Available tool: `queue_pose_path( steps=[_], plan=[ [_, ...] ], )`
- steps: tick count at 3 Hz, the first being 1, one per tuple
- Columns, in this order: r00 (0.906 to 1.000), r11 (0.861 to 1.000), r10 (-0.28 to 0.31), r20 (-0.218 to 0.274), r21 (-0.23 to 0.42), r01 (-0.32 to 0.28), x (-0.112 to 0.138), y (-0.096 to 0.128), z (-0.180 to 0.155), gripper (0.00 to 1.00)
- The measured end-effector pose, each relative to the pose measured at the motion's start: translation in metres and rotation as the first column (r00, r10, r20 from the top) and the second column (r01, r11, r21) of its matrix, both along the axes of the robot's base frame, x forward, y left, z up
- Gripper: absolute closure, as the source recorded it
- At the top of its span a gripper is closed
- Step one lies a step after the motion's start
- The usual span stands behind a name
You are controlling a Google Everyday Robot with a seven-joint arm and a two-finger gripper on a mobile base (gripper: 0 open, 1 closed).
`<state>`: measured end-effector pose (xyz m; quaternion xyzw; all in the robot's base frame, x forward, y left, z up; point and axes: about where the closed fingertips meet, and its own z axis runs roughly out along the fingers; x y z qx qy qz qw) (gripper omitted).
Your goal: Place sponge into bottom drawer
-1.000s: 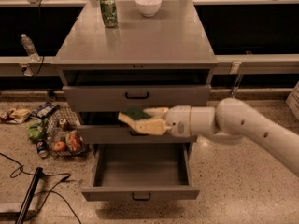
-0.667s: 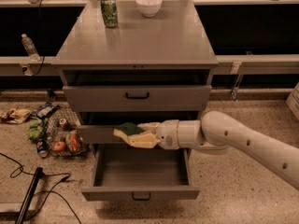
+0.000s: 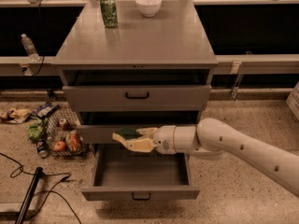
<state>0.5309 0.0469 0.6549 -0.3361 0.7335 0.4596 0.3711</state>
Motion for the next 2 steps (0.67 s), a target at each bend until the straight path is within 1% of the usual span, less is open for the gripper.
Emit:
queue_pose_path(
  steps=[1,2],
  plan=[
    [0.9995,0.999,0.03,-0.014,0.029,-0.029,0.006,0.009,-0.058,1.0],
    [0.9972,0.997,0.075,0.009,0.0,-0.075,0.017,0.012,-0.117,1.0]
  ],
)
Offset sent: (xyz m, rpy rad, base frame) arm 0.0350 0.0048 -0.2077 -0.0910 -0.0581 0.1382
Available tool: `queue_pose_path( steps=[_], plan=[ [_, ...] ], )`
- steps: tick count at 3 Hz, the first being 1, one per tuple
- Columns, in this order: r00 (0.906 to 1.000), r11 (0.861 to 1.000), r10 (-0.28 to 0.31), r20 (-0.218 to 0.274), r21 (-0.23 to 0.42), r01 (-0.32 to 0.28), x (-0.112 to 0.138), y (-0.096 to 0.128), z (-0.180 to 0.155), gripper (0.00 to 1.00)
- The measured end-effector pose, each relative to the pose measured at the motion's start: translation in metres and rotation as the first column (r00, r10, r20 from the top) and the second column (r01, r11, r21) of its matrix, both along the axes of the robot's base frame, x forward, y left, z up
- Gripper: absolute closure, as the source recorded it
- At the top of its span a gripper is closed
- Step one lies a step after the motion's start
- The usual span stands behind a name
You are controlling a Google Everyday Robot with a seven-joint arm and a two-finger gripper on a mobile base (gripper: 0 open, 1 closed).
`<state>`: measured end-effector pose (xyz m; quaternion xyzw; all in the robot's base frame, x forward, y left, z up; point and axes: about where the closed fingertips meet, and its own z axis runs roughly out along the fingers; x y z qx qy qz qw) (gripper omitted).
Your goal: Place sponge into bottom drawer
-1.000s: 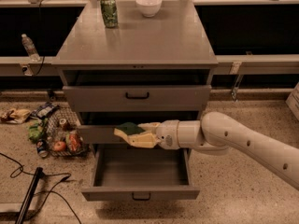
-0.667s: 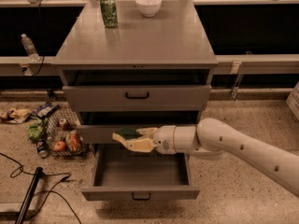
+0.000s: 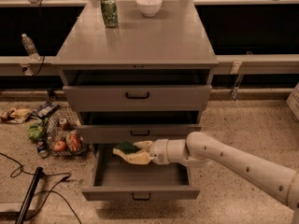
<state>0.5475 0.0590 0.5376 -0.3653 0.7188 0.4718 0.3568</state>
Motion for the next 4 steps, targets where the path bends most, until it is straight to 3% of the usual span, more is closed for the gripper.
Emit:
queue_pose_path(
  steps=[1,2,3,4],
  plan=[
    [0.9988,0.993,0.023,0.043,-0.114,-0.018,0.003,-0.004,-0.054,1.0],
    [0.996,0.975,0.022,0.086,-0.222,-0.002,0.0,-0.006,-0.105,1.0],
    [0.9908,0.966,-0.05,0.126,-0.248,0.08,0.021,-0.013,-0.108,1.0],
    [0.9927,0.97,-0.032,0.117,-0.234,0.058,0.019,-0.008,-0.12,1.0]
  ],
)
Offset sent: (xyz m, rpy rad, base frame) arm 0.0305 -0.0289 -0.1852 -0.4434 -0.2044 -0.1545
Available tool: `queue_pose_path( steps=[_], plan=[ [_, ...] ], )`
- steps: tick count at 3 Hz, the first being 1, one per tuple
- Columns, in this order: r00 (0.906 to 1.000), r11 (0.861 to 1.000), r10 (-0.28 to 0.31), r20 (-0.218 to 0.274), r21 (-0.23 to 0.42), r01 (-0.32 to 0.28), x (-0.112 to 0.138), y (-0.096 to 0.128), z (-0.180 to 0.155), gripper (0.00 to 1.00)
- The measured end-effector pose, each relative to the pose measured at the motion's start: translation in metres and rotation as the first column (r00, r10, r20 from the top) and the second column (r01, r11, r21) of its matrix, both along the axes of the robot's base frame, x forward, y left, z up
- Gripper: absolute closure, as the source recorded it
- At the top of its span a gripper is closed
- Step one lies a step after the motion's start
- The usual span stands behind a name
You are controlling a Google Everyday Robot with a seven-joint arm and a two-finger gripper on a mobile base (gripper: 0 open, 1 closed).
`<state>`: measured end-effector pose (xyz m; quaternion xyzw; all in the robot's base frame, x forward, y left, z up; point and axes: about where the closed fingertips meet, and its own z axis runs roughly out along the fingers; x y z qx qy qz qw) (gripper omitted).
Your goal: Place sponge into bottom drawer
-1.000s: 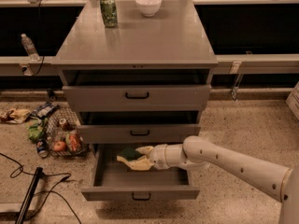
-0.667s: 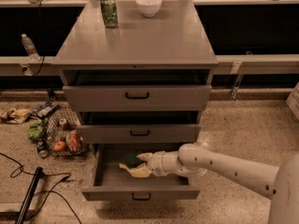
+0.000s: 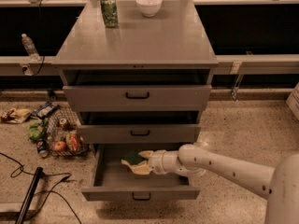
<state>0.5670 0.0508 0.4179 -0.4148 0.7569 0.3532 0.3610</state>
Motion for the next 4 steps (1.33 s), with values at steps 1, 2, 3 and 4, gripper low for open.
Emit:
queue_pose_path(
  steps=[1,2,3,4],
  plan=[
    [0.9983,0.999,0.041,-0.041,-0.023,-0.042,0.002,0.01,-0.057,1.0],
    [0.9955,0.991,0.086,-0.041,-0.095,-0.089,0.015,0.021,-0.121,0.98],
    [0.9992,0.984,0.041,0.004,-0.175,-0.039,0.027,0.022,-0.161,0.86],
    [0.9976,0.968,-0.007,0.069,-0.249,0.024,0.048,0.014,-0.187,0.63]
  ],
)
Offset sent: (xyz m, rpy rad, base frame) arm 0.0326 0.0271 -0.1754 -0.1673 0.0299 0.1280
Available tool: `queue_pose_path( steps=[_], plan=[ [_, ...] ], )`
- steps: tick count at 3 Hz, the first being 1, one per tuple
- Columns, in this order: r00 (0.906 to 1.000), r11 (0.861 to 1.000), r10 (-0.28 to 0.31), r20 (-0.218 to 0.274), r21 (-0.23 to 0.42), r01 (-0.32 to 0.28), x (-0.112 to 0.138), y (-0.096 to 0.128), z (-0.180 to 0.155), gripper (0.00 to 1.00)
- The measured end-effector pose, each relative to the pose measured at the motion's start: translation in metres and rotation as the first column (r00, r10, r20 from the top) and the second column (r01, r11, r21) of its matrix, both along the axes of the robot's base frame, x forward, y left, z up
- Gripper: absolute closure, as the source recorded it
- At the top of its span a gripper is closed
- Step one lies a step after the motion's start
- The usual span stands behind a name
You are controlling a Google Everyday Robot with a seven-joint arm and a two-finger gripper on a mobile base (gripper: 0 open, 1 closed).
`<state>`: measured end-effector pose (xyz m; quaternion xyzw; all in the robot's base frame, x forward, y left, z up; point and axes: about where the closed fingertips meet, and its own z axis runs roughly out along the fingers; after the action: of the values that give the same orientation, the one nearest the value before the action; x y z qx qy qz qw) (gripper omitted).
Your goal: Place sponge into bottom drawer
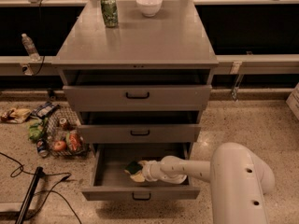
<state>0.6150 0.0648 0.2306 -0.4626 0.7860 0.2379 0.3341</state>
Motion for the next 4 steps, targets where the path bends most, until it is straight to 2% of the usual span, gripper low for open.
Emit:
queue_pose_path(
  steps=[2,3,4],
  plan=[
    [0.9955,0.999,-0.051,0.08,-0.012,0.052,0.026,-0.005,0.004,0.16],
    [0.9899,0.995,-0.104,0.097,0.005,0.104,0.03,-0.015,0.013,0.0],
    [0.9808,0.983,-0.176,0.084,0.075,0.17,0.026,-0.033,0.024,0.0]
  ],
)
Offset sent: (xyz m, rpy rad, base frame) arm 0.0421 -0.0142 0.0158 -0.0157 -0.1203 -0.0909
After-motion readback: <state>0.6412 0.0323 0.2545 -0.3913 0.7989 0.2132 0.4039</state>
